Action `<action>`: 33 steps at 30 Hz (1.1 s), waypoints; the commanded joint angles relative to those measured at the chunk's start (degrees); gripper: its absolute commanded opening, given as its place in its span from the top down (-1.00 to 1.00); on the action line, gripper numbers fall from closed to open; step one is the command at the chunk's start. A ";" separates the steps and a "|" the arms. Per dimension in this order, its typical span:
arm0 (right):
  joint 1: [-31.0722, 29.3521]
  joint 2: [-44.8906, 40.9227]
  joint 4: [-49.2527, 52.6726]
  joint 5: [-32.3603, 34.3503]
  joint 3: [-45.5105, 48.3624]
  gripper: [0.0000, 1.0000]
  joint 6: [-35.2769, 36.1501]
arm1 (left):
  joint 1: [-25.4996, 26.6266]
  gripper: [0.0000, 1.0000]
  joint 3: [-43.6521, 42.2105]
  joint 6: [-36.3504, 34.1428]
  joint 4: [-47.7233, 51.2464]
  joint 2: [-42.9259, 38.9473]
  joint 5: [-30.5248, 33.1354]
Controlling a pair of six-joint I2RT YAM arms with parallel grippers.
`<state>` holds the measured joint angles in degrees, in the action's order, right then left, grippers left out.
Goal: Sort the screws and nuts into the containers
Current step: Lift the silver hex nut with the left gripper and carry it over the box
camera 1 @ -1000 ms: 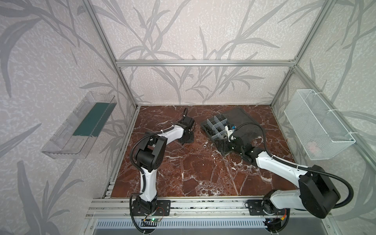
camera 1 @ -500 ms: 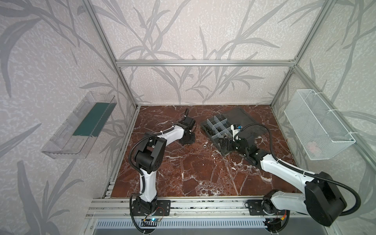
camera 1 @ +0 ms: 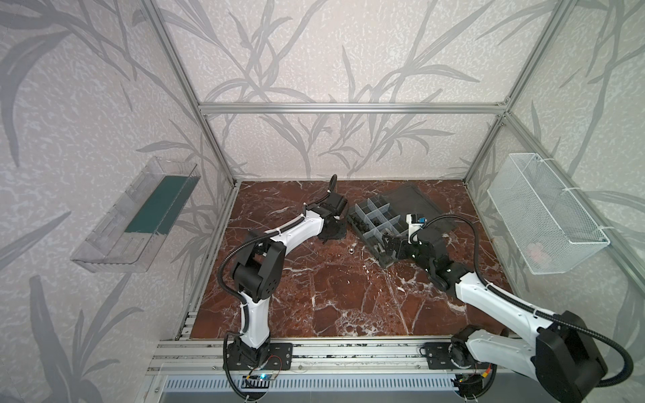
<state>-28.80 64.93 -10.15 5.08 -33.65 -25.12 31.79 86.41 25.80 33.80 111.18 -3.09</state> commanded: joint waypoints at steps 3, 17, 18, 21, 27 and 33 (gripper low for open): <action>0.48 -3.57 -1.88 3.88 1.45 -0.98 -0.52 | 2.89 0.70 7.42 1.58 2.03 -0.09 0.05; 3.48 -16.48 -2.02 15.90 8.88 -0.98 -5.01 | 11.40 0.70 11.23 8.49 -7.91 2.80 -7.48; 3.57 -17.03 -2.11 16.27 9.18 -0.98 -5.19 | 11.83 0.70 11.23 8.90 -8.80 3.24 -7.92; 3.70 -17.47 -2.09 16.66 9.47 -0.98 -5.37 | 13.44 0.69 11.84 9.83 -11.15 4.78 -9.48; 3.75 -18.03 -1.98 17.57 9.83 -0.98 -5.99 | 15.47 0.69 14.55 11.17 -13.33 9.48 -12.16; 3.84 -18.95 -2.15 18.20 10.36 -0.98 -6.08 | 17.51 0.69 17.82 10.69 -13.80 13.63 -12.38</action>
<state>-25.15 47.07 -10.92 21.45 -24.01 -30.55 48.47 101.47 36.05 21.43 123.61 -14.79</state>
